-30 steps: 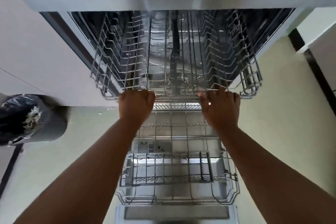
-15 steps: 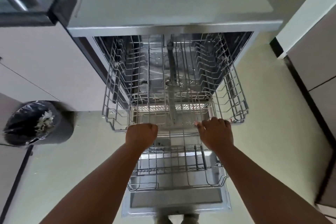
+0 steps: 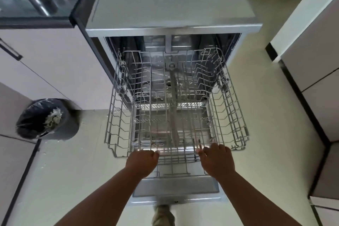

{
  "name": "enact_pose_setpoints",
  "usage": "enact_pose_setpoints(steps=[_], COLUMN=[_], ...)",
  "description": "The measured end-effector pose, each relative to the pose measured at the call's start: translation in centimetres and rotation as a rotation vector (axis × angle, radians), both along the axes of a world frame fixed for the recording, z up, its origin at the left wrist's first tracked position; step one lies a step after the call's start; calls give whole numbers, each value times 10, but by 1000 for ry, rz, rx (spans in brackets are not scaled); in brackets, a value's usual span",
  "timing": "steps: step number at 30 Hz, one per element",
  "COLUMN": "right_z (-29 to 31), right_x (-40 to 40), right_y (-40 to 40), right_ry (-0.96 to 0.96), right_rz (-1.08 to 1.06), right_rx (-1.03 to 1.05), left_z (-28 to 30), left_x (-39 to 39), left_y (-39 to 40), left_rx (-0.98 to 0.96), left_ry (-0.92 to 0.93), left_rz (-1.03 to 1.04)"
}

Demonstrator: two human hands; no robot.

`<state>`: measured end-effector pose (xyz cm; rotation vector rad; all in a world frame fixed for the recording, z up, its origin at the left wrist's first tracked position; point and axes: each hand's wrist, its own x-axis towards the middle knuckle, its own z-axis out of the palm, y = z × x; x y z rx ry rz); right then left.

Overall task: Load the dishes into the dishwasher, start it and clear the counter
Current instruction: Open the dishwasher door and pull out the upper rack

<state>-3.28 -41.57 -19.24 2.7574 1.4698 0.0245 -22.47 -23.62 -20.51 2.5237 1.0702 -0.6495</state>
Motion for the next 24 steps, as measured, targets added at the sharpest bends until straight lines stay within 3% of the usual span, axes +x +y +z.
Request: enact_pose_setpoints(steps=[4,7,12,15,24], right_z=[7,11,20,24,68], right_x=[-18,-25,-16,-11,-44], right_y=[-25,-36,-38,-41,-46], right_ry=[96,121,225,360,311], right_rz=[-48,53,171,115,97], right_rx=[-122,-163,-253,-317,-358], left_z=[-3,0,15,24,76], left_x=[-19,-25,-21,-30,-86], left_y=[-28,-38,-46,-57,-85], left_rx=[52,105,85,57,134], left_ry=[-31,-60,124,122,39], left_rz=[16,61,57,37,17])
